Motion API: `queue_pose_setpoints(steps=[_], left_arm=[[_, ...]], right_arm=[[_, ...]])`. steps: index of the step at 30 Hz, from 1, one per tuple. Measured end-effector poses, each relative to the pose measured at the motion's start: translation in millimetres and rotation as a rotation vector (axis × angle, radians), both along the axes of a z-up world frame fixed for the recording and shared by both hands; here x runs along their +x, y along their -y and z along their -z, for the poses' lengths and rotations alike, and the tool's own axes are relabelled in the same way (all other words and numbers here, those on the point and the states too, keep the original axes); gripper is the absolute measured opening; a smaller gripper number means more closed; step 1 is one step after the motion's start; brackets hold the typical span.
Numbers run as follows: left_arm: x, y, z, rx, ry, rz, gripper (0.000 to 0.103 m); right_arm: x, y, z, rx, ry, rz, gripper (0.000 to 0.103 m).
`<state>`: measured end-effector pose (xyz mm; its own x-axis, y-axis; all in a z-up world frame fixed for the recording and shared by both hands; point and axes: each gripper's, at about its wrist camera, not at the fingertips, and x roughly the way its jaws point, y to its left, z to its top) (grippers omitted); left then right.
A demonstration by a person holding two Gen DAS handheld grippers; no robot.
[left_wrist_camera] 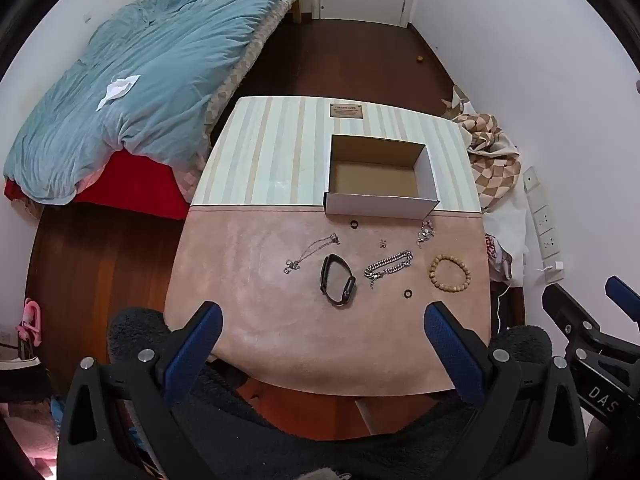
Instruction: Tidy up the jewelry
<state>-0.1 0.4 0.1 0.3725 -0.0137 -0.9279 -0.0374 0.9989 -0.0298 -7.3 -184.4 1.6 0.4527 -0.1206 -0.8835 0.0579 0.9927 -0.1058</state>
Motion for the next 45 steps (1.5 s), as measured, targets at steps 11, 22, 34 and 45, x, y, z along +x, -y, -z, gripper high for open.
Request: queue_pose_setpoints(steps=[11,22,34,45], left_arm=[[-1,4,-1,0.003,0.003,-0.001,0.103],[-2,4,1,0.0,0.003,-0.001,0.103],[-5,-6,-10,-0.01,0.018,-0.01,0.103],[-4,-4,-10,-0.007,0.02,-0.009,0.103]], right_arm=[[-2,-5,2,0.004,-0.004,-0.008,0.103],[0,-6,2,0.012,-0.015,-0.015,0.103],[2,-8,2,0.015,-0.016,-0.014,0.103],[2,-9,1,0.014,-0.013,-0.015,0.103]])
